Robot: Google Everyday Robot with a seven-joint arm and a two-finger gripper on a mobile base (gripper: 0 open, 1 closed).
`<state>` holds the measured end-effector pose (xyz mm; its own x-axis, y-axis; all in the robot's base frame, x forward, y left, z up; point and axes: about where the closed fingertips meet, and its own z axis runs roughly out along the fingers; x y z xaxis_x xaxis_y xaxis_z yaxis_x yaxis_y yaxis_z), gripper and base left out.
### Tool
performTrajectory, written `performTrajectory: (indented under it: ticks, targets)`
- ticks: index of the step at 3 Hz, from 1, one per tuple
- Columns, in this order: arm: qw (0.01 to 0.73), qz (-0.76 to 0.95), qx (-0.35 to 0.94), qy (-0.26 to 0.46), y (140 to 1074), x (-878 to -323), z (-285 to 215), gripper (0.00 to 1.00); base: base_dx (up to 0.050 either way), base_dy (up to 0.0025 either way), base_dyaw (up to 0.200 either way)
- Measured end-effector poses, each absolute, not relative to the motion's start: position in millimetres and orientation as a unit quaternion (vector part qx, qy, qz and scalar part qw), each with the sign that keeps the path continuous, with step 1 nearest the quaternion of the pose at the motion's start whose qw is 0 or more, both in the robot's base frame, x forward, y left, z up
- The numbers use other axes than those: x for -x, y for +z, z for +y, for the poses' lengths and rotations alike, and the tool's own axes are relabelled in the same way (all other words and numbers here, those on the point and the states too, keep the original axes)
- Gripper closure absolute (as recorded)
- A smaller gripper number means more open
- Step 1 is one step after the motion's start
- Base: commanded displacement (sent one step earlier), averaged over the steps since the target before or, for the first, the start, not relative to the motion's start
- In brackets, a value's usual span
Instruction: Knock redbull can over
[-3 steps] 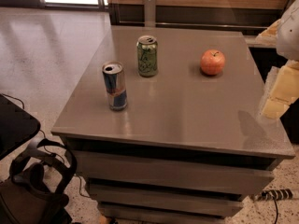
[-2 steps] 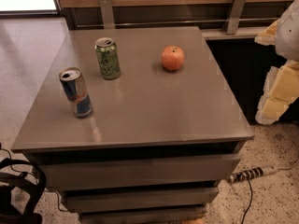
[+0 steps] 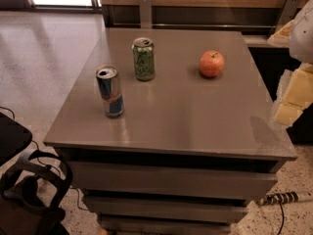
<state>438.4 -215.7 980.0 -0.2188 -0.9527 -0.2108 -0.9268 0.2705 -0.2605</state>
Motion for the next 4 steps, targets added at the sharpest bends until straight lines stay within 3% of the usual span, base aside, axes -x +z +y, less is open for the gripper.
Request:
performTrajectory:
  ticks: [2,4]
  targets:
    - [0.215,0.774,0.594,0.036,971.4,-454.1,-210.6,0.0,0.0,0.0,0.0]
    - [0.348,0.743,0.536,0.2,963.0,-480.8,-133.1,0.0,0.0,0.0,0.0]
